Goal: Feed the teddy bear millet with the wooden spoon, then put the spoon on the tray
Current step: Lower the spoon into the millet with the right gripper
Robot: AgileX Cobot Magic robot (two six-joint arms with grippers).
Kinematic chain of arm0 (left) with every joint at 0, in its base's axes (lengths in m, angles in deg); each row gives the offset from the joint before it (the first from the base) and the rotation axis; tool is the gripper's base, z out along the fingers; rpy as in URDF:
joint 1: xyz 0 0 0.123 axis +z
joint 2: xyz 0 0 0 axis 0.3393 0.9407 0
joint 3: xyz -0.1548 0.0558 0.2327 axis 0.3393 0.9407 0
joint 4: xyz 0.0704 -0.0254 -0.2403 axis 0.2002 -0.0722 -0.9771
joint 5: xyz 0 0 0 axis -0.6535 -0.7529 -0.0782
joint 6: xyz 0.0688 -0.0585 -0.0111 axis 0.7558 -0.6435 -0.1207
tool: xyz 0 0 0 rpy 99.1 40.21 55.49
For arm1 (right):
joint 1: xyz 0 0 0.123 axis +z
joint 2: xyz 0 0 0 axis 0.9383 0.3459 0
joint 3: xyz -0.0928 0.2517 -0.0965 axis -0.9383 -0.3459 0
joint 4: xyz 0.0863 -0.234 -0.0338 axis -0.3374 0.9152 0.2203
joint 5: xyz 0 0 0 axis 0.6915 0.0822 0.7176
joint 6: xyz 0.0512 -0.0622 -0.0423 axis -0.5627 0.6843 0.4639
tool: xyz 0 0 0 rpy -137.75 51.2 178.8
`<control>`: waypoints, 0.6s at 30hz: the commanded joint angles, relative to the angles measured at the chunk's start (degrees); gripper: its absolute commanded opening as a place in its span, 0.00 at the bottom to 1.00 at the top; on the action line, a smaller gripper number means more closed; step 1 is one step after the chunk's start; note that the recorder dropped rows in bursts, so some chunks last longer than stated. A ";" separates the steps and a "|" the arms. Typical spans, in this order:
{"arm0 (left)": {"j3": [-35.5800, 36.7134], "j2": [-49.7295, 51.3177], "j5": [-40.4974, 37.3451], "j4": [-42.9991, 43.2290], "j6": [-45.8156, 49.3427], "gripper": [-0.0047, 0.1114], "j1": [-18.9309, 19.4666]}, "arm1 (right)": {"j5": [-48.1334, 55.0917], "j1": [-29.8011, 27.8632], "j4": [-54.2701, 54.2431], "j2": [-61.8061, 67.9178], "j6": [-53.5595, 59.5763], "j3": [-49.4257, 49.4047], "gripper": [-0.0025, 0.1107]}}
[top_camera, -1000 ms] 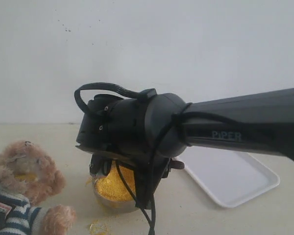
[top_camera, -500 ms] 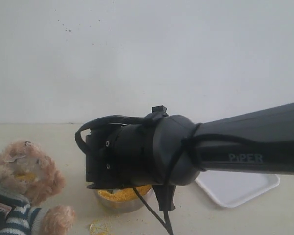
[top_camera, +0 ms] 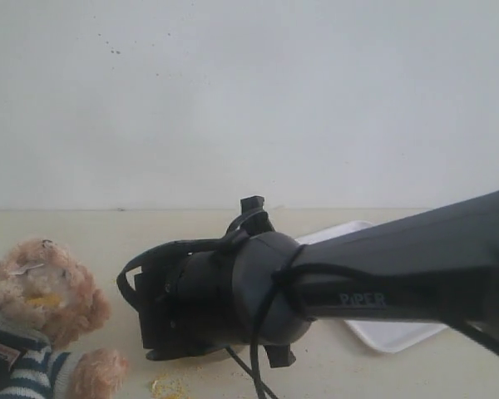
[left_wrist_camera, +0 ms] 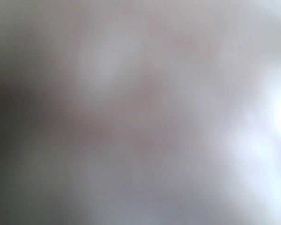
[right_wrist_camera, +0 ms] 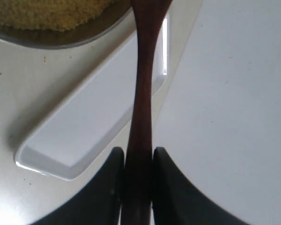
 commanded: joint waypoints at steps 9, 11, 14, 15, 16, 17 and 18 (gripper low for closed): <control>0.13 -0.41 -0.74 -1.08 0.27 0.07 0.07 | -0.72 0.11 1.09 2.35 -1.35 -0.24 0.02; 0.13 -0.41 -0.74 -1.08 0.27 0.07 0.07 | -0.72 0.11 0.03 2.35 -2.00 -0.24 0.02; 0.13 -0.41 -0.74 -1.08 0.27 0.07 0.07 | -0.94 0.11 -3.04 1.95 -2.00 -0.24 0.02; 0.13 -0.41 -0.74 -1.08 0.27 0.07 0.07 | -1.40 0.11 -4.07 1.70 -2.00 -0.24 0.02; 0.13 -0.41 -0.74 -1.08 0.27 0.07 0.07 | -1.82 0.11 -5.00 1.22 -2.00 -0.24 0.02; 0.13 -0.41 -0.74 -1.08 0.27 0.07 0.07 | -2.07 0.11 -5.53 1.10 -2.00 -0.24 0.02; 0.13 -0.41 -0.74 -1.08 0.27 0.07 0.07 | -2.35 0.11 -6.42 0.55 -2.17 -0.24 0.02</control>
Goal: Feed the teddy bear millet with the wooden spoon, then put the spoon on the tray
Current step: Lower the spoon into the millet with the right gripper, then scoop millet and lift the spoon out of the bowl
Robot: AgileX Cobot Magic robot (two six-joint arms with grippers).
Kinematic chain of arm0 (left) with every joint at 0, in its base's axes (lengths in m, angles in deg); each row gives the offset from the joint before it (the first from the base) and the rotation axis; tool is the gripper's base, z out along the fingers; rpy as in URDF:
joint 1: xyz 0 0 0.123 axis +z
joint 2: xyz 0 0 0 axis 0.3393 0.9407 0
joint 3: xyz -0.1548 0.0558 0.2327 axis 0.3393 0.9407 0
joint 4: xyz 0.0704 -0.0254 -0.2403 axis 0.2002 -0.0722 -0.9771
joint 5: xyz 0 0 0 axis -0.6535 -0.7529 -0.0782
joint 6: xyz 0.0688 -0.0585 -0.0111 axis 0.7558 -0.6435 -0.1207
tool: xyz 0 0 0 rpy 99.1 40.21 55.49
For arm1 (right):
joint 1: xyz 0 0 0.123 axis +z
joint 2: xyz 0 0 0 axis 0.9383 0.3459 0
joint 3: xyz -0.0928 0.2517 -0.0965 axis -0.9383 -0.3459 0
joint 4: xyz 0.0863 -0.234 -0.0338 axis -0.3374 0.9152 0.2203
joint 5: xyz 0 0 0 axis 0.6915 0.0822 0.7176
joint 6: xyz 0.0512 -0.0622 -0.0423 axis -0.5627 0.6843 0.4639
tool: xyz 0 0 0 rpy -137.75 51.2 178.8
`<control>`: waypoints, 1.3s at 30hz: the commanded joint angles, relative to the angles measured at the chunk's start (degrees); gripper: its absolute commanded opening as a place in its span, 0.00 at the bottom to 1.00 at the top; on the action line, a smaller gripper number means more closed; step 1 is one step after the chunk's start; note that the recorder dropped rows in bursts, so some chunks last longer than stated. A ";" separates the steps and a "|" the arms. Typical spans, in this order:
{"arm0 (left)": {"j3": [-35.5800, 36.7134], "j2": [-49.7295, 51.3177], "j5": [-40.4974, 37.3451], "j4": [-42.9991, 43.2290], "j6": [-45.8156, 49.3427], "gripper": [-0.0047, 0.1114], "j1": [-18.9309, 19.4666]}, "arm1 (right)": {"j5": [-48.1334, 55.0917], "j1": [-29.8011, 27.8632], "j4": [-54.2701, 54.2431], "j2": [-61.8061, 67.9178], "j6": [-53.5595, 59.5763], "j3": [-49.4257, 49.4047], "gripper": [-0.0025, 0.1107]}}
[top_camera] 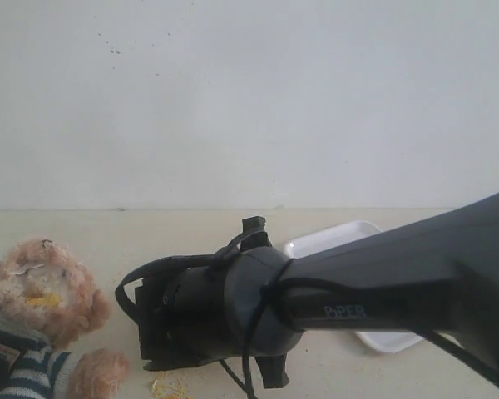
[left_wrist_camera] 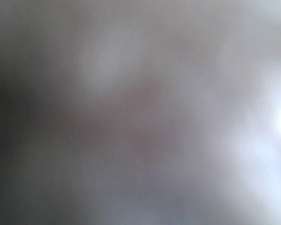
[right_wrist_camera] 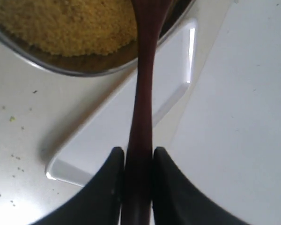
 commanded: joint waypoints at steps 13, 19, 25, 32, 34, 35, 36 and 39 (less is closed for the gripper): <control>0.13 -0.41 -0.74 -1.08 0.27 0.07 0.07 | -3.93 -0.01 -11.03 -3.88 -0.34 0.65 0.02; 0.13 -0.41 -0.74 -1.08 0.27 0.07 0.07 | -4.15 -0.11 -15.62 -3.88 -0.20 2.96 0.02; 0.13 -0.41 -0.74 -1.08 0.27 0.07 0.07 | -4.15 -0.76 -21.92 -3.88 0.96 5.73 0.02; 0.13 -0.41 -0.74 -1.08 0.27 0.07 0.07 | -3.06 -2.47 -26.98 -3.88 1.78 6.62 0.02; 0.13 -0.41 -0.74 -1.08 0.27 0.07 0.07 | -2.79 -3.06 -27.97 -3.88 1.78 6.62 0.02; 0.13 -0.41 -0.74 -1.08 0.27 0.07 0.07 | -2.79 -3.37 -28.79 -3.88 1.78 6.62 0.02; 0.13 -0.41 -0.74 -1.08 0.27 0.07 0.07 | -2.79 -3.88 -29.83 -3.88 1.78 6.62 0.02; 0.13 -0.41 -0.74 -1.08 0.27 0.07 0.07 | -2.79 -5.31 -33.05 -4.01 2.23 6.62 0.02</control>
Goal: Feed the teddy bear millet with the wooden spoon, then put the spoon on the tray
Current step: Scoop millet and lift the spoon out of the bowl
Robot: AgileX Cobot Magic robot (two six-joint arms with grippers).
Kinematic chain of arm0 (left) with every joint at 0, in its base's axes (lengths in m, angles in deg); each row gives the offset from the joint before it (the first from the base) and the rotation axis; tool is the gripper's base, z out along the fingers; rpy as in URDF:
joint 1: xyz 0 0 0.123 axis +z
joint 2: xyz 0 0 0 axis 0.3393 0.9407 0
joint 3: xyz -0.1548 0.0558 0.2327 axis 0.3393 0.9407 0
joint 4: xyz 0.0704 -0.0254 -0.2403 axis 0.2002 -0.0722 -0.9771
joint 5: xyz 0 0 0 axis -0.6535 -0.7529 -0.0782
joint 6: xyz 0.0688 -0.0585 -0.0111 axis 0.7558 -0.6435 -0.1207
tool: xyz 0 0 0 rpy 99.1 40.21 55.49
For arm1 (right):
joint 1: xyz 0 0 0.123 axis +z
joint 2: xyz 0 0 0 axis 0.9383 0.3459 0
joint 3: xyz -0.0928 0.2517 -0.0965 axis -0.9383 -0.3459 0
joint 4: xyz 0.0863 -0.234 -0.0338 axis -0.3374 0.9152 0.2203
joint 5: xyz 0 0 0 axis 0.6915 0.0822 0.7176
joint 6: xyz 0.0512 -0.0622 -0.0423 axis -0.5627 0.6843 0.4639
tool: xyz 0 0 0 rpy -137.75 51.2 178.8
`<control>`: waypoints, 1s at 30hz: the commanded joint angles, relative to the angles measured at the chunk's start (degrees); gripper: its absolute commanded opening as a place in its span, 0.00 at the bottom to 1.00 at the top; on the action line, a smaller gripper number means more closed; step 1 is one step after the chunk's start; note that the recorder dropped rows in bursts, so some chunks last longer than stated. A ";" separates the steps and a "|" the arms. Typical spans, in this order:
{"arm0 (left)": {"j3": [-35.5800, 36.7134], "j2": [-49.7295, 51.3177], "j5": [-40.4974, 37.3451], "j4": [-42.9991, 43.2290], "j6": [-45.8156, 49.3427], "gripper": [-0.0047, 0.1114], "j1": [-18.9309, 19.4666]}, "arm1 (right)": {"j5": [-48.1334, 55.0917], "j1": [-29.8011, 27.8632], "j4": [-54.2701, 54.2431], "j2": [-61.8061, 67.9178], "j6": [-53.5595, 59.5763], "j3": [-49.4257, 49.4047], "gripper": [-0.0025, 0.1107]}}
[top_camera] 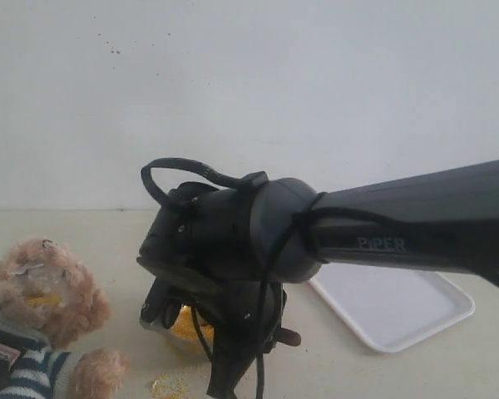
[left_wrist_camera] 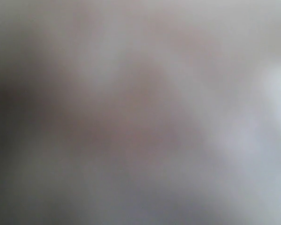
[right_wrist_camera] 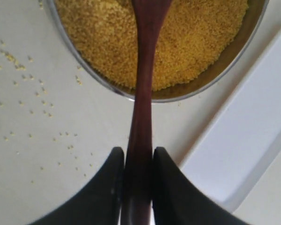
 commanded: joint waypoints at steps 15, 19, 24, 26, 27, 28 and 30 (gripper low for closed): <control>0.13 -0.41 -0.74 -1.08 0.27 0.07 0.07 | -2.99 -8.79 -17.04 -6.40 2.65 0.32 0.02; 0.13 -0.41 -0.74 -1.08 0.27 0.07 0.07 | -2.89 -11.47 -28.04 -7.53 7.56 0.32 0.02; 0.13 -0.41 -0.74 -1.08 0.27 0.07 0.07 | -1.98 -15.70 -43.22 -9.12 13.89 0.32 0.02; 0.13 -0.41 -0.74 -1.08 0.27 0.07 0.07 | -1.48 -17.17 -43.92 -9.81 13.89 0.32 0.02; 0.13 -0.41 -0.74 -1.08 0.27 0.07 0.07 | -1.06 -17.56 -44.01 -9.94 13.74 0.32 0.02; 0.13 -0.41 -0.74 -1.08 0.27 0.07 0.07 | -0.26 -17.80 -44.53 -10.31 13.65 0.32 0.02; 0.13 -0.41 -0.74 -1.08 0.27 0.07 0.07 | 1.72 -17.92 -45.03 -10.49 15.46 0.32 0.02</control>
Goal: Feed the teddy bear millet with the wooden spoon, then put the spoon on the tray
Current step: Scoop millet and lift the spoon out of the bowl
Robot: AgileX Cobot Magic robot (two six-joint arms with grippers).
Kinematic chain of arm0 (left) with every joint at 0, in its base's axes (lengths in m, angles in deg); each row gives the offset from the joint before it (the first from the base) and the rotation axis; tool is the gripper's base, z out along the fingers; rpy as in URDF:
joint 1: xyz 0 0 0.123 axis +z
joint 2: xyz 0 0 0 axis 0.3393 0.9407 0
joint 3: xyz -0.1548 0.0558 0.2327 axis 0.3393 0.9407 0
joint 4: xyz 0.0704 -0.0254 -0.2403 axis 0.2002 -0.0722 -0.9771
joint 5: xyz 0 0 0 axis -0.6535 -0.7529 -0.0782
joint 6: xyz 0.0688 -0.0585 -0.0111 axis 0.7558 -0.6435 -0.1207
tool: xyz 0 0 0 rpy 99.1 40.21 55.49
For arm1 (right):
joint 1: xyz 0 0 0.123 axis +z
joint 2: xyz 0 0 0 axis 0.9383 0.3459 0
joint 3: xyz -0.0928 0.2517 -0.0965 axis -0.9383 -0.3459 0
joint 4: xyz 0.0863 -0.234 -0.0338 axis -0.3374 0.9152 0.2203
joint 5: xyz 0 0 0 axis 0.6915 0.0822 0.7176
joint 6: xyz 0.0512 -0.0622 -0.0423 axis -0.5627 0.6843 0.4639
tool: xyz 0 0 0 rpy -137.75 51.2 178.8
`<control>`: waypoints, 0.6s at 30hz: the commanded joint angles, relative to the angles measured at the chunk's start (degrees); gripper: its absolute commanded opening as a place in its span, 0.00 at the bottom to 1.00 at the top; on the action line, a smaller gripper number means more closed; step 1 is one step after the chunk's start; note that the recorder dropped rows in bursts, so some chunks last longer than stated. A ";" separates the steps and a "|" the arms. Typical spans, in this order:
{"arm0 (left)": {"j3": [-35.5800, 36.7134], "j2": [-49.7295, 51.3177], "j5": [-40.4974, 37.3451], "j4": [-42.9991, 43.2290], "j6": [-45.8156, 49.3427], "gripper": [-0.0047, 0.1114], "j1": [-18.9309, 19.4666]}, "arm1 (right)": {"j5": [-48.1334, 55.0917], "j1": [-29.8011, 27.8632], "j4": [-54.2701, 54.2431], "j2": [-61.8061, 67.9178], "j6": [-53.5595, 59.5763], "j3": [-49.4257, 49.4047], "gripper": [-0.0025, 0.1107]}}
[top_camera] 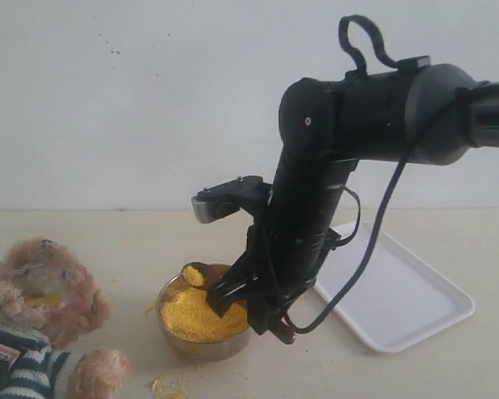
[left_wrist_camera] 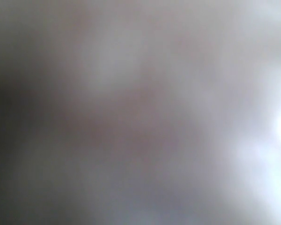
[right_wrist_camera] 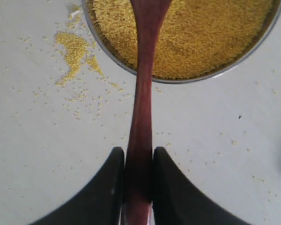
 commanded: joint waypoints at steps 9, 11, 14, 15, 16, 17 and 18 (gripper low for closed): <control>0.13 -0.41 -0.74 -1.08 0.27 0.07 0.07 | 6.59 -1.37 -4.13 -1.32 5.50 0.32 0.02; 0.13 -0.41 -0.74 -1.08 0.27 0.07 0.07 | 6.48 -1.37 -4.11 -1.44 5.46 0.32 0.02; 0.13 -0.41 -0.74 -1.08 0.27 0.07 0.07 | 5.96 -1.14 -3.72 -2.46 5.59 0.32 0.02; 0.13 -0.41 -0.74 -1.08 0.27 0.07 0.07 | 5.50 -0.79 -3.25 -2.82 5.83 0.32 0.02; 0.13 -0.41 -0.74 -1.08 0.27 0.07 0.07 | 5.22 -0.55 -2.29 -3.52 5.83 0.32 0.02; 0.13 -0.41 -0.74 -1.08 0.27 0.07 0.07 | 5.02 -0.04 -1.33 -4.05 5.83 0.32 0.02; 0.13 -0.41 -0.74 -1.08 0.27 0.07 0.07 | 5.00 0.50 -0.40 -4.58 5.83 0.32 0.02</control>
